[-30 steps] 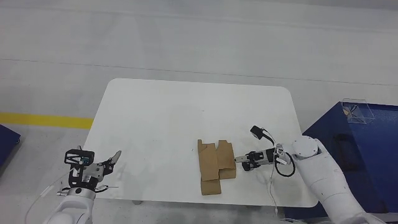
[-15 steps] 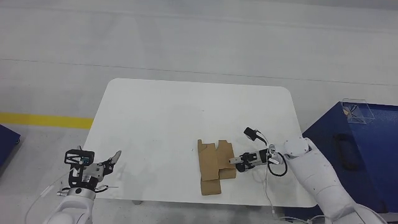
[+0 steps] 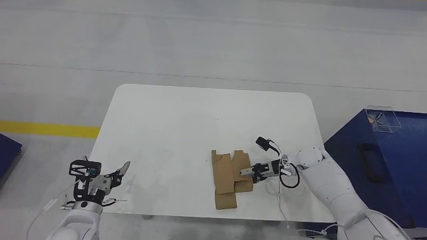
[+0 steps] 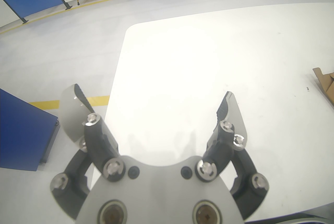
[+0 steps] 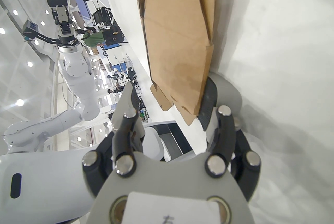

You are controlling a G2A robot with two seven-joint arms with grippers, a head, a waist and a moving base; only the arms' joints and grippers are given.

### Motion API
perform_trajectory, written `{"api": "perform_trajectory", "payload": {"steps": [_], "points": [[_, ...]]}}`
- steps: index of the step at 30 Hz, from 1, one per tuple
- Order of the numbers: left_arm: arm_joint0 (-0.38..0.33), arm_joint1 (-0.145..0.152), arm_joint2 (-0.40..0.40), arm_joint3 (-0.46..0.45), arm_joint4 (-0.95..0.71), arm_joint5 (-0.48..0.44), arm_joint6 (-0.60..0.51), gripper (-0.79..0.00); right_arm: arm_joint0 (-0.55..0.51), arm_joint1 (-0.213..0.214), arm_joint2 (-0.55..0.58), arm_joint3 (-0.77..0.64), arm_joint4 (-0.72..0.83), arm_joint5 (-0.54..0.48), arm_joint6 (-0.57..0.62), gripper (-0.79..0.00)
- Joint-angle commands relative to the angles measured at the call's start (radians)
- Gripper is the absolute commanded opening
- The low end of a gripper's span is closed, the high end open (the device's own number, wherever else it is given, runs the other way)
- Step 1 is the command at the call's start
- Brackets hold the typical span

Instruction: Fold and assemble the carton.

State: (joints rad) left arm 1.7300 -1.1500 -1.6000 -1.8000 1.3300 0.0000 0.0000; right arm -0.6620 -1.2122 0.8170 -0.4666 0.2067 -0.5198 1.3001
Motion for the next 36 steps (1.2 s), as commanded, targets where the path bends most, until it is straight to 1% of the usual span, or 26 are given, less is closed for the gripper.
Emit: {"api": "perform_trajectory", "payload": {"steps": [1,2,3,4,9,15,20,26,30,33,36], "points": [[0.0,0.0,0.0,0.0,0.0,0.0,0.0,0.0,0.003,-0.004,-0.004,0.004,0.01,-0.003,-0.003,-0.443],[0.0,0.0,0.0,0.0,0.0,0.0,0.0,0.0,0.003,-0.007,-0.007,0.004,0.015,-0.004,-0.004,-0.576],[0.0,0.0,0.0,0.0,0.0,0.0,0.0,0.0,0.003,-0.009,-0.008,0.005,0.023,-0.006,-0.006,-0.733],[0.0,0.0,0.0,0.0,0.0,0.0,0.0,0.0,0.003,-0.011,-0.009,0.006,0.032,-0.007,-0.007,-0.785],[0.0,0.0,0.0,0.0,0.0,0.0,0.0,0.0,-0.003,-0.013,-0.014,-0.025,0.09,-0.01,-0.01,-0.785],[0.0,0.0,0.0,0.0,0.0,0.0,0.0,0.0,0.002,0.014,0.006,-0.149,0.203,0.007,0.007,-0.785],[0.0,0.0,0.0,0.0,0.0,0.0,0.0,0.0,0.017,0.051,0.054,-0.363,0.289,0.045,0.045,-0.785],[0.0,0.0,0.0,0.0,0.0,0.0,0.0,0.0,-0.002,0.098,0.145,-0.635,0.371,0.106,0.107,-0.785],[0.0,0.0,0.0,0.0,0.0,0.0,0.0,0.0,-0.027,0.121,0.22,-0.789,0.419,0.136,0.136,-0.785],[0.0,0.0,0.0,0.0,0.0,0.0,0.0,0.0,-0.061,0.137,0.279,-0.895,0.418,0.138,0.117,-0.785],[0.0,0.0,0.0,0.0,0.0,0.0,0.0,0.0,-0.104,0.151,0.335,-0.992,0.433,0.166,0.108,-0.785]]}}
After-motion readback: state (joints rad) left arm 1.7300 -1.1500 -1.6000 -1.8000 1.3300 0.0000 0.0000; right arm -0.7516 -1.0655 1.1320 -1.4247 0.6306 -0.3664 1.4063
